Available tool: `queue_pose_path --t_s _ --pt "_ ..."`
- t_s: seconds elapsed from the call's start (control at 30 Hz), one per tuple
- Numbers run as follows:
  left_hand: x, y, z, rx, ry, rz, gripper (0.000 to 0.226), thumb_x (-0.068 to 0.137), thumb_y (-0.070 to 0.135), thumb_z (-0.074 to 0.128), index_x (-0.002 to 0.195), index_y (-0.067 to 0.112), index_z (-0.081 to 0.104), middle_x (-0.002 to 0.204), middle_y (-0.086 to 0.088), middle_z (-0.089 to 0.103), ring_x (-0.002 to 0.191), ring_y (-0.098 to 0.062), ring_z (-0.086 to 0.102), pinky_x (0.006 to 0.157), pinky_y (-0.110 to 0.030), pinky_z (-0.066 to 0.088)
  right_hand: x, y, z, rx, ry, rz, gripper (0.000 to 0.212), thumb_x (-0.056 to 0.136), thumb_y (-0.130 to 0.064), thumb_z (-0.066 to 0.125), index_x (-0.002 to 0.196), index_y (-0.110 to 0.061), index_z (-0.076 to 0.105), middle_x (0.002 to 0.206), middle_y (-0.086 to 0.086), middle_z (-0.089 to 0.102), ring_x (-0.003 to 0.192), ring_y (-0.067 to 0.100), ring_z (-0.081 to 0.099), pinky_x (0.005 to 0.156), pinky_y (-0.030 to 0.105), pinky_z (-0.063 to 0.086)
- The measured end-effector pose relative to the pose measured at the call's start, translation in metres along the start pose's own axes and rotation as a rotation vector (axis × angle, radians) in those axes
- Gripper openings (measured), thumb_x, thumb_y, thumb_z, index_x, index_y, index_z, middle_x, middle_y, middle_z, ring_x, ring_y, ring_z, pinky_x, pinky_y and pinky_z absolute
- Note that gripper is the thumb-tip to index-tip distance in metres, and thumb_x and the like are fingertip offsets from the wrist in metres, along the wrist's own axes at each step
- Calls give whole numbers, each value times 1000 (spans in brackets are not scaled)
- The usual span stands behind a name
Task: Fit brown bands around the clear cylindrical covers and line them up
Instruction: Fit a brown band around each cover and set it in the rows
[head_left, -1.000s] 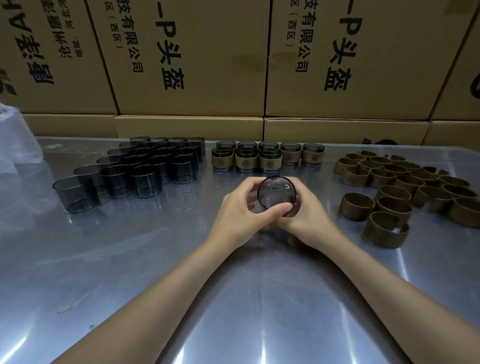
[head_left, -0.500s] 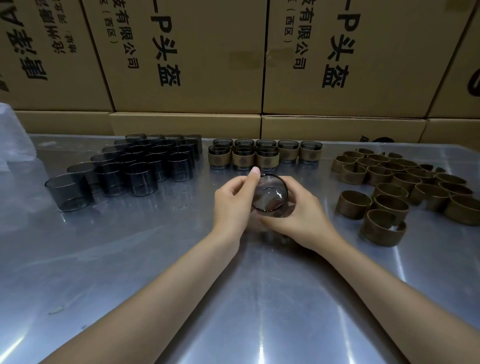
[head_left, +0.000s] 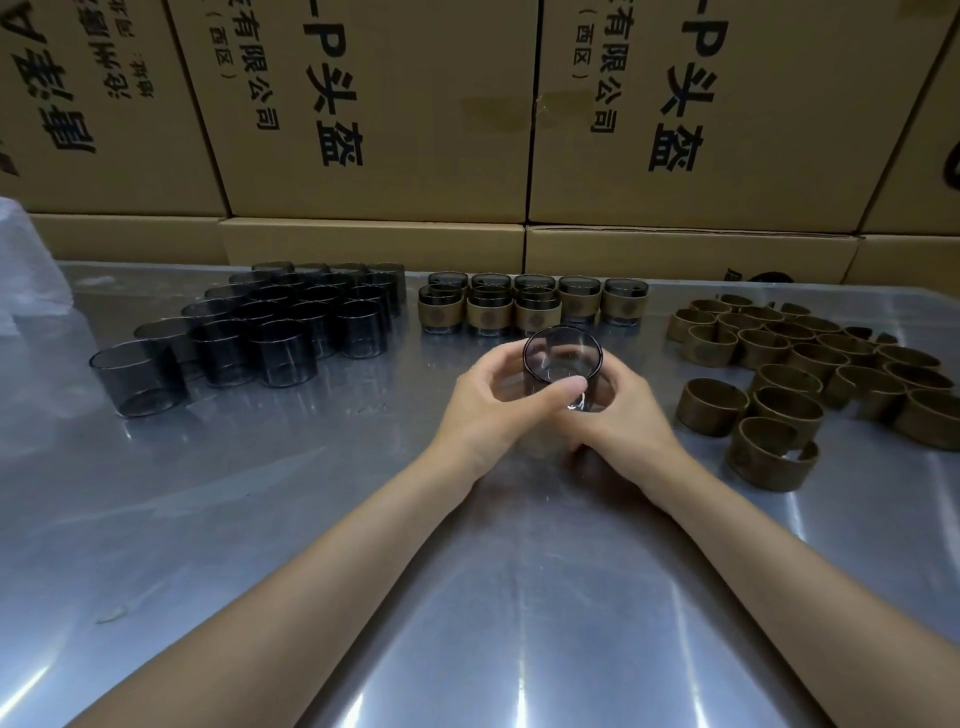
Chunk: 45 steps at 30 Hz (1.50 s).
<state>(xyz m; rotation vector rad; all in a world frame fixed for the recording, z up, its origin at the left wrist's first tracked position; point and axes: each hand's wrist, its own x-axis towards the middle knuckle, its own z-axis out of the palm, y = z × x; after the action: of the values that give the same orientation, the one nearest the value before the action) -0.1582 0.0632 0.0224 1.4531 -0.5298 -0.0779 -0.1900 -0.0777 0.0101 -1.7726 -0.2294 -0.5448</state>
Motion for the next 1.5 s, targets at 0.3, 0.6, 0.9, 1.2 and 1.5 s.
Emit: queue_pose_path --t_s 0.3,0.6,0.9,1.2,1.5 --pt "-2 5 6 44 171 -71 37 72 34 83 89 19 54 92 1 65 89 -13 66 70 -27 56 -7 -5 5 -414 -70 -59 56 63 -44 81 111 -41 53 100 -25 65 95 -3 63 77 29 56" --pt "4 3 6 -156 222 -121 30 99 35 47 84 18 66 83 0 70 80 -14 68 64 -25 53 -3 -3 7 -415 -2 -7 57 59 -60 79 107 -43 56 110 -13 45 103 -9 47 87 9 42" --pt "-2 4 -8 48 48 74 33 94 39 47 109 22 71 120 -8 60 113 -10 59 102 -28 42 -1 -12 3 58 -22 189 55 64 -30 82 112 -28 54 103 -6 69 90 10 69 77 28 56" --pt "-10 13 2 174 -12 333 61 75 50 60 131 25 52 118 -1 63 108 -9 61 93 -23 48 0 -25 26 467 -204 492 73 82 -82 27 69 -18 59 47 -2 29 39 12 25 41 21 22" --pt "-10 19 19 50 111 246 27 78 15 78 101 12 64 89 8 67 78 0 66 54 -11 49 -1 -21 29 523 -94 500 70 86 -75 20 55 -20 48 40 -5 22 33 10 15 36 13 15"
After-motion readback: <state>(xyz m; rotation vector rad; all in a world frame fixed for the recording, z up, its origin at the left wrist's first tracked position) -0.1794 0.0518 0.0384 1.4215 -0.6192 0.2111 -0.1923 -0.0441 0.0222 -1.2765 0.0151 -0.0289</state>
